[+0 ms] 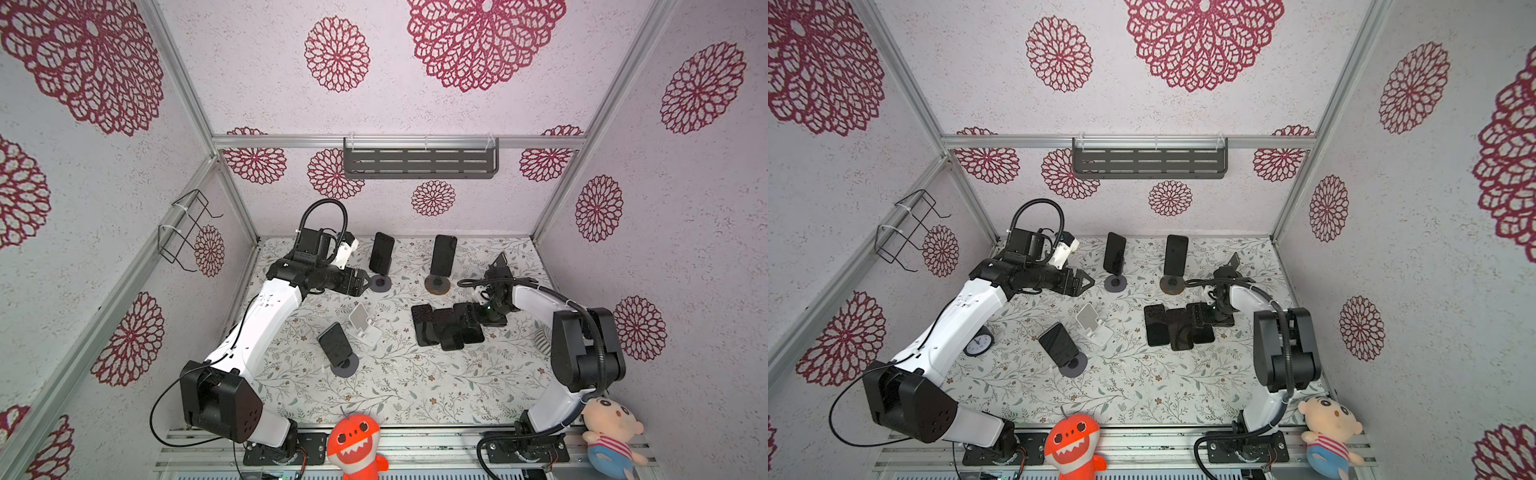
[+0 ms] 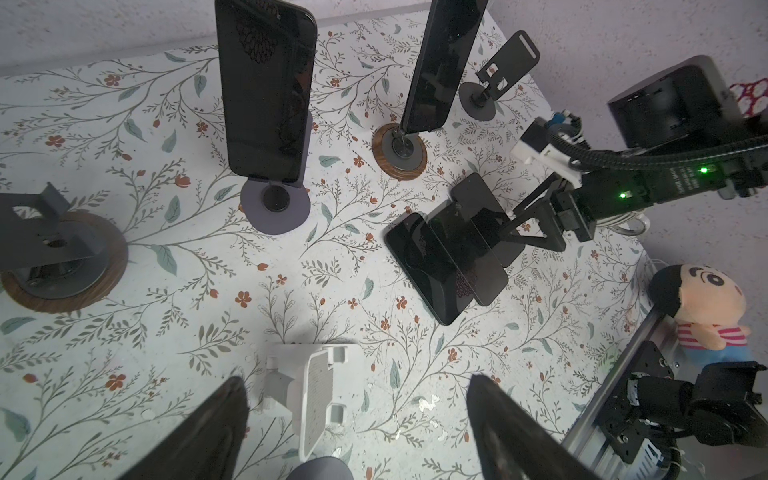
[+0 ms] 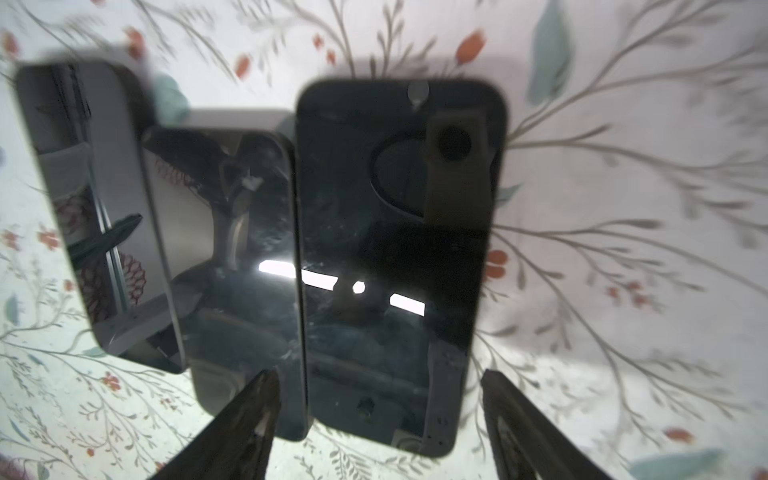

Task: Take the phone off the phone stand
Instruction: 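Open the right gripper and lift off while the left arm reaches forward, then grasp the teal-edged phone on the near grey stand with the left gripper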

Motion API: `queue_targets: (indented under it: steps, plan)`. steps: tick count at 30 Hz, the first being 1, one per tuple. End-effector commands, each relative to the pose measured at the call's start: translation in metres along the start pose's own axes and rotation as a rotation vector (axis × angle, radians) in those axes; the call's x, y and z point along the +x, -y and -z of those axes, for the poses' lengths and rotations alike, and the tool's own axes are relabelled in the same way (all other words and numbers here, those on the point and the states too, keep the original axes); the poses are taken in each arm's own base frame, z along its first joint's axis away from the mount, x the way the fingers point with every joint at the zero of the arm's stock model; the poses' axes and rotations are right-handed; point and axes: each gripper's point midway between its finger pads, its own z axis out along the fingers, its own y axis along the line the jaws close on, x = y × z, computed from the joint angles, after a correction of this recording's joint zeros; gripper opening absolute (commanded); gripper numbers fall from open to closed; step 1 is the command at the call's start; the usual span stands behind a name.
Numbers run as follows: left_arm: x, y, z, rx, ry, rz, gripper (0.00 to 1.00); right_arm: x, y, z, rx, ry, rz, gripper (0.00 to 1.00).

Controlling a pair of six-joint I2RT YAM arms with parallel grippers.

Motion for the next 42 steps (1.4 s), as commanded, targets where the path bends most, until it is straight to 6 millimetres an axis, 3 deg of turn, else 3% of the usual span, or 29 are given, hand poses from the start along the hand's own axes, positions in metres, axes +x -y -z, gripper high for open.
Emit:
queue_targets:
  steps: [1,9,12,17,21,25,29,42]
  plan:
    - [-0.002,-0.005,0.005,-0.021,0.007,-0.026,0.87,-0.025,0.001,0.033,0.054,0.16,-0.019,0.81]
    - [0.006,-0.014,0.019,-0.087,-0.039,-0.058,0.87,-0.023,-0.01,0.066,0.036,0.318,-0.042,0.81]
    - [0.018,-0.025,0.039,-0.115,-0.113,0.02,0.87,-0.019,-0.007,0.072,0.064,0.34,-0.049,0.81]
    - [0.029,-0.004,0.072,-0.089,-0.094,0.087,0.83,-0.018,-0.002,0.077,0.104,0.344,-0.03,0.81]
    - [0.063,0.0,0.084,-0.135,-0.14,0.192,0.74,-0.02,-0.001,0.077,0.108,0.348,-0.009,0.81]
    - [0.099,0.004,0.088,-0.154,-0.24,0.275,0.68,-0.027,0.0,0.079,0.123,0.347,0.02,0.81]
    - [0.12,0.013,0.091,-0.138,-0.278,0.334,0.67,-0.034,-0.002,0.08,0.115,0.35,0.026,0.8]
    - [0.144,0.002,0.071,-0.15,-0.341,0.313,0.56,-0.033,-0.007,0.078,0.088,0.345,0.055,0.8]
